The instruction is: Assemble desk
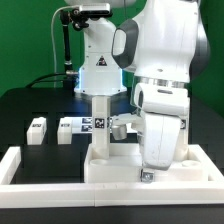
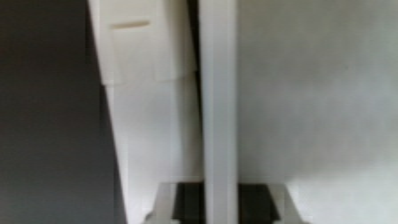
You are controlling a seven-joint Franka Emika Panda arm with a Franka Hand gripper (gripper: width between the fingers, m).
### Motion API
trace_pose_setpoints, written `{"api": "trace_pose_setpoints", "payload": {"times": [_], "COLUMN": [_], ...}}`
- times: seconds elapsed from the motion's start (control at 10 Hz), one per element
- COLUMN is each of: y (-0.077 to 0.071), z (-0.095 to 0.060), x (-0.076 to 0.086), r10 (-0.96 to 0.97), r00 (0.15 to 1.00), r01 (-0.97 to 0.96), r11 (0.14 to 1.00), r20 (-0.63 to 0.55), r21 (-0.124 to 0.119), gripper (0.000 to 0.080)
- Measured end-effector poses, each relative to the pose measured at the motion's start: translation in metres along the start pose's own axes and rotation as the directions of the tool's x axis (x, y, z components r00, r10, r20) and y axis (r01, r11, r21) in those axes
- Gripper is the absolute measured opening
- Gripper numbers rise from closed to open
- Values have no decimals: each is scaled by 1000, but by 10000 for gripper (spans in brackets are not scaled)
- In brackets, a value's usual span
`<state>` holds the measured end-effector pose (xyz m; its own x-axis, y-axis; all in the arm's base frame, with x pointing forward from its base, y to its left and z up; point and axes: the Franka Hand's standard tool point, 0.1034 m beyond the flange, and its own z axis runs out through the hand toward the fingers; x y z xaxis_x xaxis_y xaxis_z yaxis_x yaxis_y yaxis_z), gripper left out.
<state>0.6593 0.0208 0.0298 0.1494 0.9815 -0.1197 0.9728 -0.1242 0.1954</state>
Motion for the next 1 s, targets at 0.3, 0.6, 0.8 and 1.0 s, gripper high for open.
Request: {"api": "trace_pose_setpoints", "payload": {"times": [0.3,0.6,0.8,1.0], "y": [0,-1,-1,-1], "z": [0,1,1,2], "x": [1,0,-1,-2], "r10": [-7,-6,-4,-3], "r00": [1000,1000,1000,1000], "r01": [7,6,4,3], "r11": [1000,1000,1000,1000], "r20": [6,8,9,9], "r21": [8,12,12,13], "gripper": [57,241,377,620]}}
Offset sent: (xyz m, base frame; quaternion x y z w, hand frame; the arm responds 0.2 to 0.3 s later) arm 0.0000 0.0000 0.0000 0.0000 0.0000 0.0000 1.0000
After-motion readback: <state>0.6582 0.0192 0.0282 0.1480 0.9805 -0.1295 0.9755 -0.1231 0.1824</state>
